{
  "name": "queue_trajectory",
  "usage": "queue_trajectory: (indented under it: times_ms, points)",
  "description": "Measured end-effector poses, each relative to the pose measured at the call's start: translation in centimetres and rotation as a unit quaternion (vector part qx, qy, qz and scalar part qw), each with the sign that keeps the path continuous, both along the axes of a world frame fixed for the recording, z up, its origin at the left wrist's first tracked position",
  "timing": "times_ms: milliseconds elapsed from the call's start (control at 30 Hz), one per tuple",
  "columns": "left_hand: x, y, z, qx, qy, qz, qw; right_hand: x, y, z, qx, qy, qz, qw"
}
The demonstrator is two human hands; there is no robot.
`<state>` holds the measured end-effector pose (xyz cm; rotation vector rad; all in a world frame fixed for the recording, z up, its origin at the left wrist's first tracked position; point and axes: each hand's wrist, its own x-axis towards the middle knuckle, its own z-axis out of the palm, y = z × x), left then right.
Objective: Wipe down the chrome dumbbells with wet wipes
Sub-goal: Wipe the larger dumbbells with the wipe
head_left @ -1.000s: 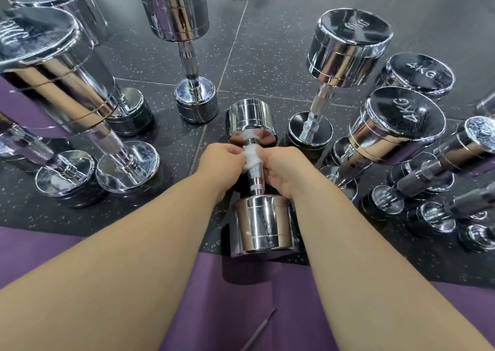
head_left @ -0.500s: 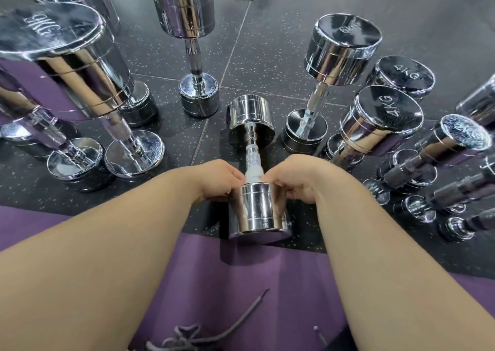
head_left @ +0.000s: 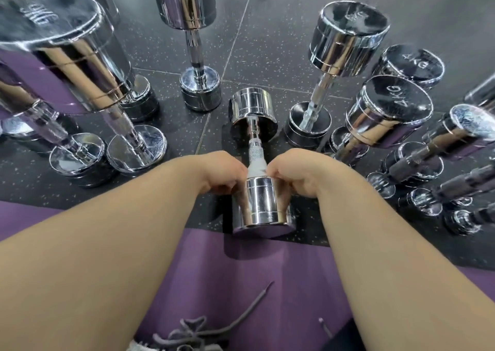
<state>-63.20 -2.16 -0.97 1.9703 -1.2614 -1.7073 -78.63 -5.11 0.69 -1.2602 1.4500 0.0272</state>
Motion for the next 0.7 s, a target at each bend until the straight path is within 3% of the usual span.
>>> queue_trajectory:
  times_ms: [100, 200, 300, 433, 600, 700]
  points:
    - [0.1, 0.3, 1.7, -0.022, -0.045, -0.046, 0.998, -0.1, 1.1, 1.4, -0.009, 0.026, 0.042, 0.999]
    - [-0.2, 0.5, 3.7, -0.053, -0.024, -0.025, 0.998, -0.3, 1.8, 2.7, -0.018, 0.028, 0.045, 0.998]
    - [-1.3, 1.2, 4.8, -0.111, -0.119, -0.094, 0.982, -0.9, 2.2, 3.9, -0.067, 0.025, -0.01, 0.997]
    - [-1.3, 3.4, 4.5, -0.159, -0.22, -0.066, 0.96, -0.5, 3.1, 4.8, -0.091, 0.012, -0.037, 0.995]
    - [0.0, 3.7, 3.8, -0.154, -0.165, 0.057, 0.972, -0.2, 3.7, 3.2, -0.139, 0.046, -0.106, 0.984]
    - [-0.2, 2.5, 2.2, -0.128, -0.16, 0.061, 0.977, -0.1, 2.9, 2.1, -0.148, 0.064, -0.121, 0.979]
